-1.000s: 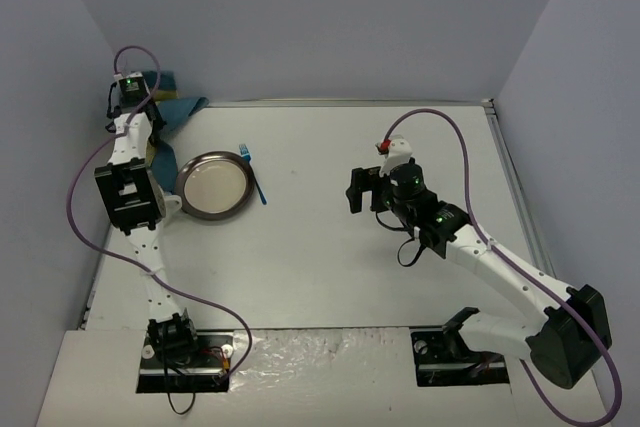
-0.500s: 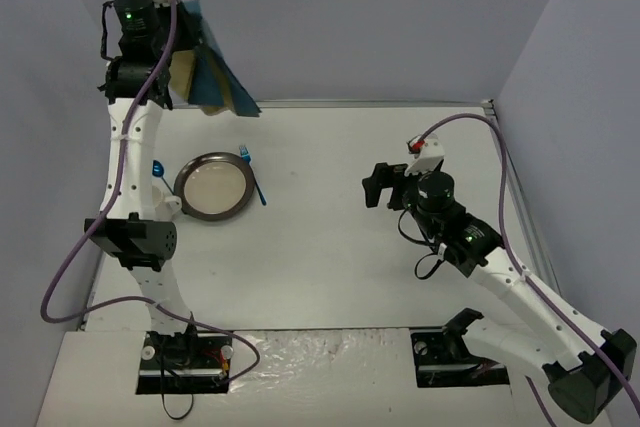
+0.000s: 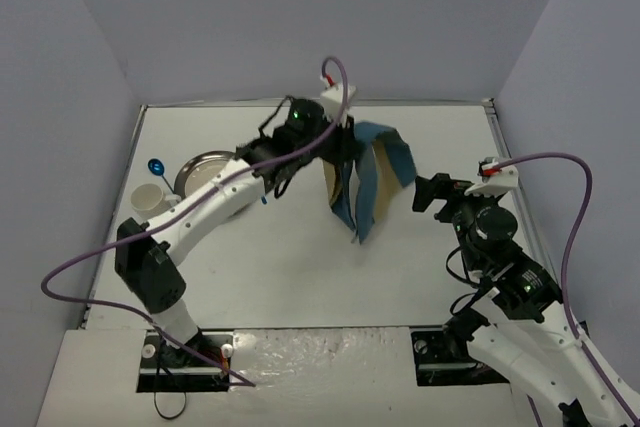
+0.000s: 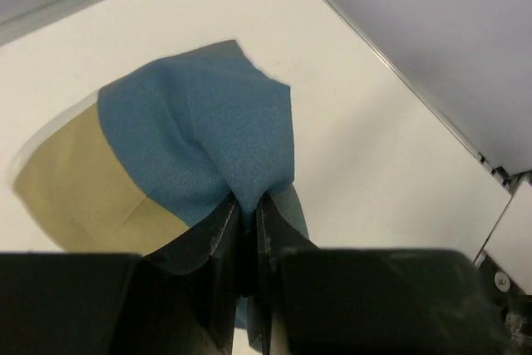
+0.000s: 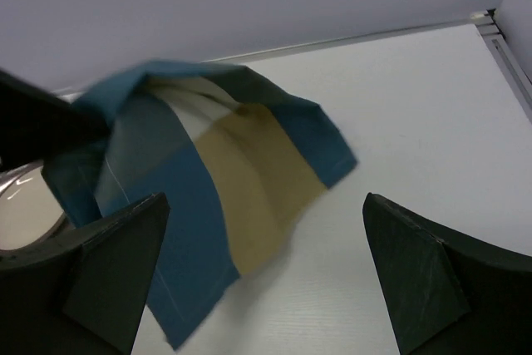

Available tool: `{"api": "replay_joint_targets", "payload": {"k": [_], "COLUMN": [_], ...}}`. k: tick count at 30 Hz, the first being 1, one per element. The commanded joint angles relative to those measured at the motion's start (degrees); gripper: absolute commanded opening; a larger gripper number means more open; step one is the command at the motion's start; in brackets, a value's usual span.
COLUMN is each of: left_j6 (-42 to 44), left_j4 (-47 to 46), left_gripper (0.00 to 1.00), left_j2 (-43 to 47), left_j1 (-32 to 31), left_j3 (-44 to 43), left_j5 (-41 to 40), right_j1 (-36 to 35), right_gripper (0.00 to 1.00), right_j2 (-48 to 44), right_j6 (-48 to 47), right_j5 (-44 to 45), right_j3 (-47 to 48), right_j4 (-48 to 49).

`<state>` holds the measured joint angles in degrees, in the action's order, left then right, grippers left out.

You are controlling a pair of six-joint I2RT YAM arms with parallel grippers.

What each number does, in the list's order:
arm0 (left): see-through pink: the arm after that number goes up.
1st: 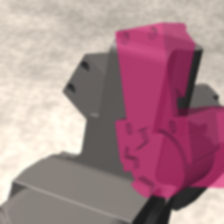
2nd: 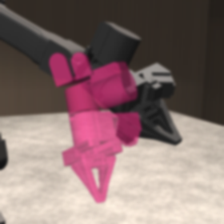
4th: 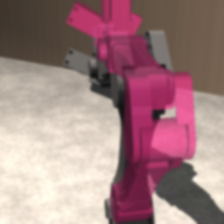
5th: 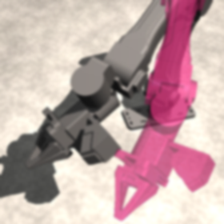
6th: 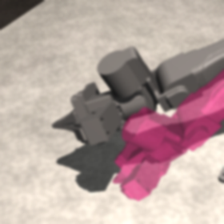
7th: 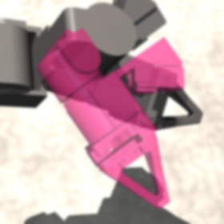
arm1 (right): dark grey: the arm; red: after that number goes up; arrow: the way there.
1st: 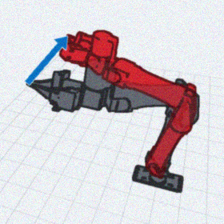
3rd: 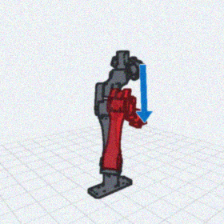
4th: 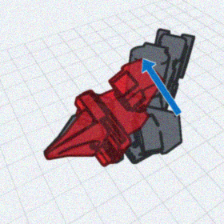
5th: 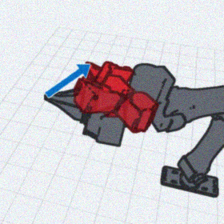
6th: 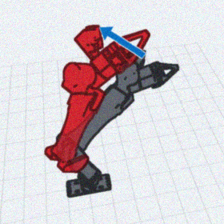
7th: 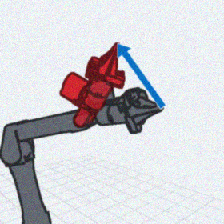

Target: Set the dinner table for one person

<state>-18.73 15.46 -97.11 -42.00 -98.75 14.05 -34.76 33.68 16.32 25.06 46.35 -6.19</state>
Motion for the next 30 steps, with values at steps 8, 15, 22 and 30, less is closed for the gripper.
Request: {"api": "replay_joint_targets", "payload": {"k": [8,15,22,30], "left_j6": [-0.4,-1.0,-5.1,-11.8], "left_j4": [-10.1,-8.2,-9.4,-16.6], "left_gripper": [0.75,0.93,0.91,0.58], "left_j2": [11.7,15.6,20.6,22.0], "left_j1": [-1.6,-1.8,-2.1,-3.4], "left_j3": [26.5,28.3,42.0,54.7], "left_j5": [-15.5,-14.3,-14.0,-13.2], "right_j1": [1.1,7.2,7.4,7.2], "right_gripper": [1.00,1.00,0.98,0.79], "right_j2": [12.9,28.3,35.2,35.8], "right_j6": [6.7,8.4,10.2,13.9], "right_j5": [5.3,-6.5,-12.0,-19.3], "right_j3": [-0.5,1.3,0.5,-5.7], "right_j4": [-4.8,-5.0,-4.8,-1.3]}}
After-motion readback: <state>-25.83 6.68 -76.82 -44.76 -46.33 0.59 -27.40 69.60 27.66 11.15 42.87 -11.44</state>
